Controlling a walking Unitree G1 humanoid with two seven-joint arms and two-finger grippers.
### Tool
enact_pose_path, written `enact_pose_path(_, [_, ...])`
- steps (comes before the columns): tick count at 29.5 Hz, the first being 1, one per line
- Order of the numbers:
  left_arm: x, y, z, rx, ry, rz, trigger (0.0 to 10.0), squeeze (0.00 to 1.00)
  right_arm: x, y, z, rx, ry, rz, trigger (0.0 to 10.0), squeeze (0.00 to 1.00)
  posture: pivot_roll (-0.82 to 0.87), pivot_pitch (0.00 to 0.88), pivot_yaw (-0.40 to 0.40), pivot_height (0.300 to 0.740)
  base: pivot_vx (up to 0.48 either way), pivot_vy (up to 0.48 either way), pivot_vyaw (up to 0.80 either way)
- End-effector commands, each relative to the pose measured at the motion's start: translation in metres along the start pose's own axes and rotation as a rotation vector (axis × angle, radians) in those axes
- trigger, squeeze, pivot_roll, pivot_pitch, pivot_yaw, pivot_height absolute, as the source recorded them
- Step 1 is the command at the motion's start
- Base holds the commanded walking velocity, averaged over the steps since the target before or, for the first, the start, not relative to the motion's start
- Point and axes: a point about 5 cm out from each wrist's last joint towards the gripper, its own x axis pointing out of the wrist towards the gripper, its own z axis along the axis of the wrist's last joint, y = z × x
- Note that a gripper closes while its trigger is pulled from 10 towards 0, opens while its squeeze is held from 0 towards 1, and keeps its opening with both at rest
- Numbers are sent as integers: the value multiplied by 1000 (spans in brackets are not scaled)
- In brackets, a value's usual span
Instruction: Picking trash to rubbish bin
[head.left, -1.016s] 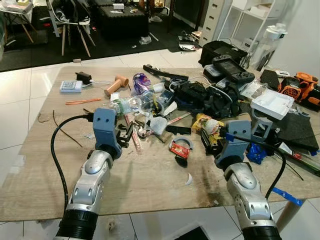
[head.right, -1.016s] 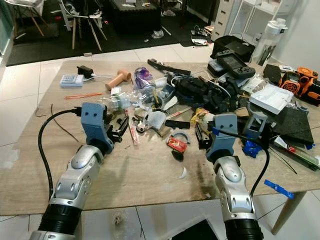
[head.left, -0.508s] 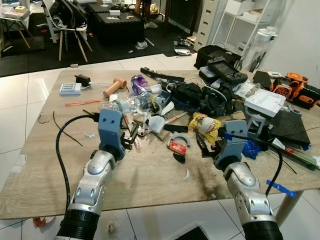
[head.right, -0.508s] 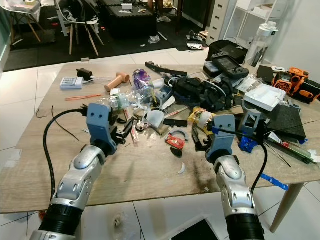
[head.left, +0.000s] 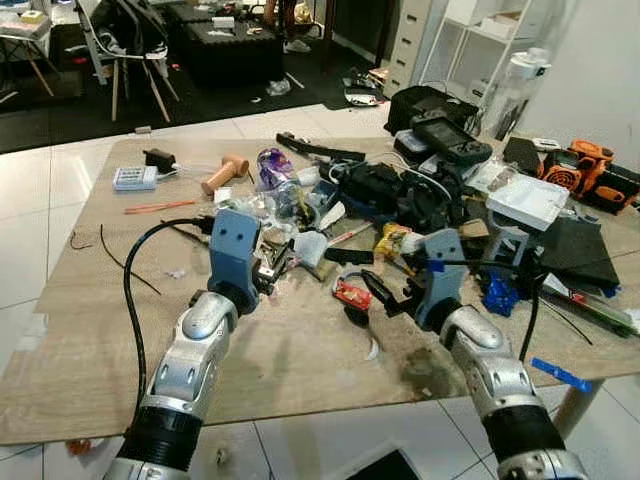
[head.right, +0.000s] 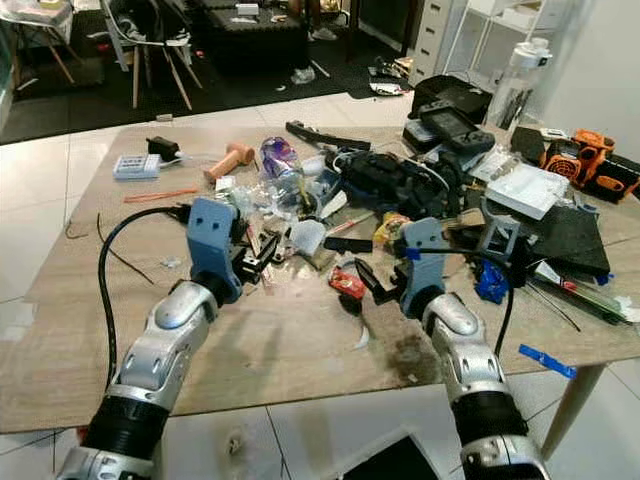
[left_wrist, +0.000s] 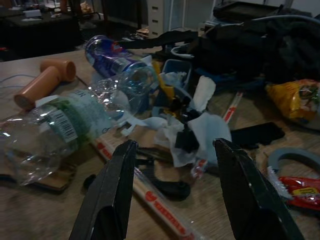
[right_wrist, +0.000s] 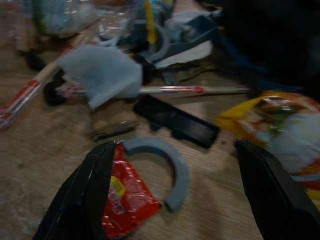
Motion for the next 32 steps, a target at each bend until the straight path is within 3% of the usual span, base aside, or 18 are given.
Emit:
enact_pose_path(1, [0, 1, 1, 11, -5, -8, 10000, 0, 0, 0, -3, -2, 8, 30, 10000, 0, -92, 101, -6, 740, 0, 0, 0])
enact_pose_path(10, [0, 0, 3, 10, -9, -13, 10000, 0, 5, 6, -9, -7, 20, 164, 10000, 0, -84, 126, -11, 740, 0, 0, 0])
enact_pose_path(13, [-7, -9, 6, 2, -37, -178, 10000, 0, 6, 10, -16, 40, 80, 244, 10000, 0, -80, 127, -13, 740, 0, 0, 0])
enact_pose_path(14, [-7, -9, 6, 2, -37, -178, 10000, 0, 6, 10, -16, 40, 80, 244, 10000, 0, -80, 127, -13, 740, 0, 0, 0])
enact_pose_path(16, [-13, -16, 12, -23, -65, -313, 10000, 0, 6, 12, -19, 59, 101, 278, 10000, 0, -80, 126, -13, 740, 0, 0, 0])
enact_pose_path(19, [-23, -24, 12, 42, -57, -507, 10000, 0, 7, 12, -19, 46, 106, 274, 10000, 0, -82, 124, -10, 740, 0, 0, 0])
enact_pose_path(32, [-23, -23, -1, 168, 40, -618, 10000, 0, 8, 5, -21, 35, 131, 242, 10000, 0, -88, 118, -5, 740, 0, 0, 0])
